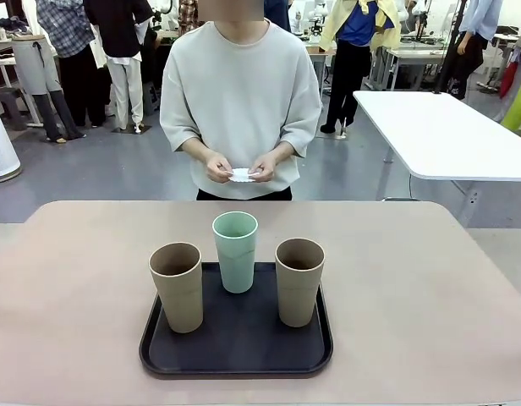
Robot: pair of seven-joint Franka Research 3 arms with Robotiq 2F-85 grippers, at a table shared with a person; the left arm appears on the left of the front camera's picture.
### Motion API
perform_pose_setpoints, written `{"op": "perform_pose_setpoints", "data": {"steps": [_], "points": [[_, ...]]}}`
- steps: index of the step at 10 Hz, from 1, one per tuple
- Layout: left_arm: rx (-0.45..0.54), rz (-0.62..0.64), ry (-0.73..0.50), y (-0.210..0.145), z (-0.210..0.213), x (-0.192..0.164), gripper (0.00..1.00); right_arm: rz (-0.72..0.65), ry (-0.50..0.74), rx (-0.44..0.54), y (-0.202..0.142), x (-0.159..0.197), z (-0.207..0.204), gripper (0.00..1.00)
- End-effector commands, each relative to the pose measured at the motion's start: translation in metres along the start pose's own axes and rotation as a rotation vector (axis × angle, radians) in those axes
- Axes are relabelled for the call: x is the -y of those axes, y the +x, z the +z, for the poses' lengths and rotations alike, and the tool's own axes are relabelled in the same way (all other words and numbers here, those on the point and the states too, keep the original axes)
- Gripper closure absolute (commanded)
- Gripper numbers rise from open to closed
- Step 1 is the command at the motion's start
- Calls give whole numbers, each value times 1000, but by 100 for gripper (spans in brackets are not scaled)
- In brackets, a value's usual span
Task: Place coasters on the table and set cups on them.
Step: Pick up one Reusable plastic cup and place it on a coaster set by the human.
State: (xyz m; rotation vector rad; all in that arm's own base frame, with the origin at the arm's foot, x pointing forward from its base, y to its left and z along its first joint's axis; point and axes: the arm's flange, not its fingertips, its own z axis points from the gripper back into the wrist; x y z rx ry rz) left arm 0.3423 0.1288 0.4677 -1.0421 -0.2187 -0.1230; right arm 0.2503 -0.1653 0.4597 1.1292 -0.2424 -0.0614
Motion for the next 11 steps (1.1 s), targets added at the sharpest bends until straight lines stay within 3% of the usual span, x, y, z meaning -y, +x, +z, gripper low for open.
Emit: {"op": "perform_pose_setpoints", "data": {"steps": [1,5,9,11], "points": [[49,-28,-34,-15,-18,19,0,18,3,-6,-1,2,0,0],[95,-73,-67,-29,-33,41,0,19,-19,-47,2,1,-8,0],[29,-80,8,-27,-53,55,0,2,-35,-51,2,-2,-12,0],[51,-67,-55,-29,-41,48,0,2,-35,-51,2,-2,-12,0]]}}
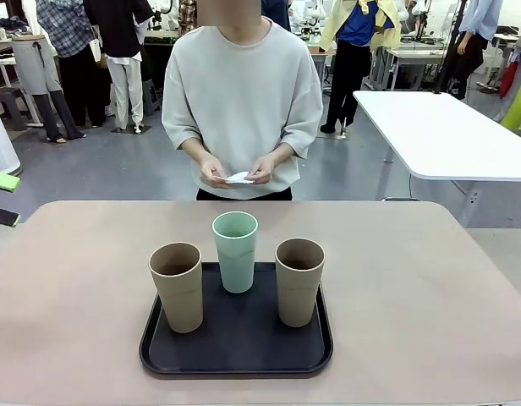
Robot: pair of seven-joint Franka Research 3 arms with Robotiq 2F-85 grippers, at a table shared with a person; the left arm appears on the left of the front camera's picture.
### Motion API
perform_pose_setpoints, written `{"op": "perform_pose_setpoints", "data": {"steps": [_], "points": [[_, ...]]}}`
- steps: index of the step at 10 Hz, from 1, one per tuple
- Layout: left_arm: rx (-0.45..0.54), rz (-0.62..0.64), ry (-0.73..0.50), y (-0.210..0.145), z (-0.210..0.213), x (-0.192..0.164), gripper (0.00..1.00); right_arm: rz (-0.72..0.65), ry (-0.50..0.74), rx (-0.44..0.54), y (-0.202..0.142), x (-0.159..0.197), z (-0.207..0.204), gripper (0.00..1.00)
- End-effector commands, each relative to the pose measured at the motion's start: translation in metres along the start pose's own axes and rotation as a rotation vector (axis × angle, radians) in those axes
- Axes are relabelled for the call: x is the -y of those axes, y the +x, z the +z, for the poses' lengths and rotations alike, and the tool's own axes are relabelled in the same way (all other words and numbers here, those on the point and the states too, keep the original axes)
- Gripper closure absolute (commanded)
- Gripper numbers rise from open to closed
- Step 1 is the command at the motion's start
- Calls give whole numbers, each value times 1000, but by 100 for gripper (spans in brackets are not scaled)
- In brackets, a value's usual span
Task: Place coasters on the table and set cups on them.
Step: Pick up one Reusable plastic cup and place it on a coaster set by the human.
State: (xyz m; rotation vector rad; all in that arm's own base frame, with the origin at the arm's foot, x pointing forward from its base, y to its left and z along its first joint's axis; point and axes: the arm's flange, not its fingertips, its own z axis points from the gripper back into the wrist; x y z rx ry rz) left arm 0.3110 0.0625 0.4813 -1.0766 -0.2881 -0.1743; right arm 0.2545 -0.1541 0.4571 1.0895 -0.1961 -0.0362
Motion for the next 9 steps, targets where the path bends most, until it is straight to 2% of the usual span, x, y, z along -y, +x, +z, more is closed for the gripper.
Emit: {"op": "perform_pose_setpoints", "data": {"steps": [1,9], "points": [[15,5,-15,-2,6,-2,0,0,5,-1,0,0,0,0],[15,5,-15,-2,6,-2,0,0,5,-1,0,0,0,0]]}}
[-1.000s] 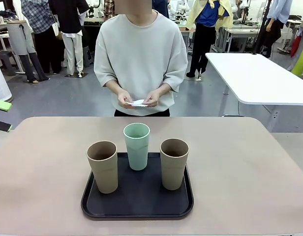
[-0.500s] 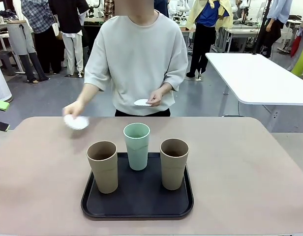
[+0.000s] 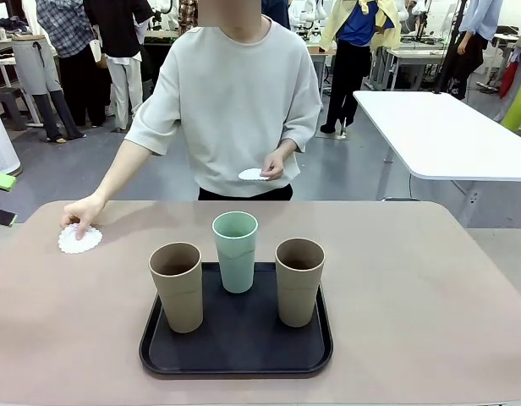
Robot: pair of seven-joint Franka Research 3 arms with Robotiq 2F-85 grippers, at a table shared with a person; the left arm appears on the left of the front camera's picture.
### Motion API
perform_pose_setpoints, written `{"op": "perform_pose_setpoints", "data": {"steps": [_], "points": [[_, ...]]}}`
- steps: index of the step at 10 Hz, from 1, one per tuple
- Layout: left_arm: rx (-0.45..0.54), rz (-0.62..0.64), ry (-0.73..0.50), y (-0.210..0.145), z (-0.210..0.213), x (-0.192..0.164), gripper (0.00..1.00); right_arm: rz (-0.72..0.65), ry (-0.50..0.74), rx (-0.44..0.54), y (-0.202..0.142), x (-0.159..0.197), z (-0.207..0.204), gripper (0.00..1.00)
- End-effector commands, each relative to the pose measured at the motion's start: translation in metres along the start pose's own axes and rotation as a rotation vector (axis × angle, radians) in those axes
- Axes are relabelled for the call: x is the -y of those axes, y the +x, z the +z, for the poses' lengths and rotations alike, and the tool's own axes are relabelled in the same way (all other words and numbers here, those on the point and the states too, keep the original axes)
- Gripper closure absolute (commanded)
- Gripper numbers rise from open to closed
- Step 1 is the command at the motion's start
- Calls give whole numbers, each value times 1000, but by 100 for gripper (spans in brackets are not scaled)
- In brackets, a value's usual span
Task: Place coasters on the table and set cups on them.
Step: Pick up one Reusable plastic cup and place it on a coaster set by the human.
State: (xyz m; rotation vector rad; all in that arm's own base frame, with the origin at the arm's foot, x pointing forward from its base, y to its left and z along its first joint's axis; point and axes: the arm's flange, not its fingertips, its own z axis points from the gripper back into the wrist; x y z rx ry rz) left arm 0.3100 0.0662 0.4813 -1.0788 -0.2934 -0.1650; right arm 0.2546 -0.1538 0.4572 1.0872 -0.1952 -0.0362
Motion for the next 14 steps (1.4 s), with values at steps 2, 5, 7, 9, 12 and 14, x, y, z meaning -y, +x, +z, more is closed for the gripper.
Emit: {"op": "perform_pose_setpoints", "data": {"steps": [2,5,7,9,12,14], "points": [[6,0,-15,-1,3,-1,0,1,8,0,0,0,0,0],[6,0,-15,-1,3,-1,0,1,8,0,0,0,0,0],[6,0,-15,-1,3,-1,0,1,8,0,0,0,0,0],[-40,-304,100,12,-7,1,0,1,8,0,0,0,0,0],[-92,-1029,445,-25,-46,34,0,1,8,0,0,0,0,0],[-224,-1125,467,-36,-58,42,0,1,8,0,0,0,0,0]]}}
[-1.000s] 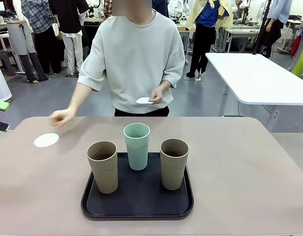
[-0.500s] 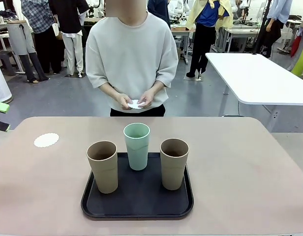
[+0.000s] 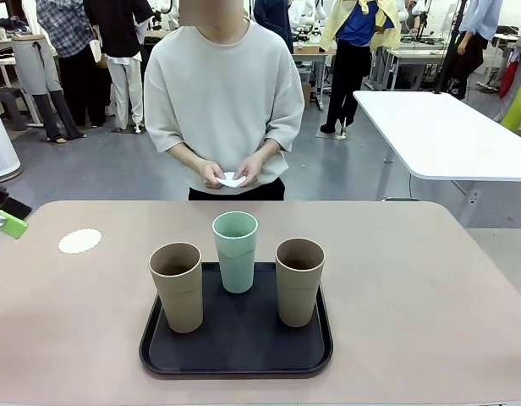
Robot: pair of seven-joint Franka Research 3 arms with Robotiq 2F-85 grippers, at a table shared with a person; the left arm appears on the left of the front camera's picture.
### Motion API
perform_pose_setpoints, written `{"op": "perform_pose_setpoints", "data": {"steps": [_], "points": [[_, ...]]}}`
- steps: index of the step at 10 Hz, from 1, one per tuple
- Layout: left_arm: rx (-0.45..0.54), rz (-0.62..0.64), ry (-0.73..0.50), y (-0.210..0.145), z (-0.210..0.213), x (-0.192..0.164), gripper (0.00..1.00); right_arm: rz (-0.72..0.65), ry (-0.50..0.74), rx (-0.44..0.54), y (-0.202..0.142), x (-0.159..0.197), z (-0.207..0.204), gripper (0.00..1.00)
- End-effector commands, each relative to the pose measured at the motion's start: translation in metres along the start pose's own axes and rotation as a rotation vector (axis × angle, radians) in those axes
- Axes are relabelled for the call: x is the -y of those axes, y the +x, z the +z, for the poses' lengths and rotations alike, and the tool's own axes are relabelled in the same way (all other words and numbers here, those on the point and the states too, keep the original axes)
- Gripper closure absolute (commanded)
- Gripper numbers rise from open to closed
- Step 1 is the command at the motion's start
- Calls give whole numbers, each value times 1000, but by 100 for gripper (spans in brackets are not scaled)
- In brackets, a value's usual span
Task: Place coasters on the table and set cups on them.
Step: Pick up one Reusable plastic cup and place it on a coaster set by the human.
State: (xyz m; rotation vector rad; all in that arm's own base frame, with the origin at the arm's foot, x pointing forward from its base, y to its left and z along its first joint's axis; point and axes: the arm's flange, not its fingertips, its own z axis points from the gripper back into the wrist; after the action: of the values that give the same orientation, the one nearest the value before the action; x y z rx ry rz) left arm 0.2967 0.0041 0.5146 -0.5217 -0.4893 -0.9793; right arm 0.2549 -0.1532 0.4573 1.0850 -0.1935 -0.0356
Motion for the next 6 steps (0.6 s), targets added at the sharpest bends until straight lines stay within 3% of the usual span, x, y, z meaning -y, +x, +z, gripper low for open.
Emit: {"op": "perform_pose_setpoints", "data": {"steps": [1,2,3,6], "points": [[26,-301,201,-24,-32,20,0,1,10,2,0,0,1,0],[32,-320,235,-12,-44,26,0,1,10,2,0,0,1,0],[-30,-152,73,10,4,3,0,1,10,2,0,0,1,0],[-30,-152,73,10,4,3,0,1,10,2,0,0,1,0]]}}
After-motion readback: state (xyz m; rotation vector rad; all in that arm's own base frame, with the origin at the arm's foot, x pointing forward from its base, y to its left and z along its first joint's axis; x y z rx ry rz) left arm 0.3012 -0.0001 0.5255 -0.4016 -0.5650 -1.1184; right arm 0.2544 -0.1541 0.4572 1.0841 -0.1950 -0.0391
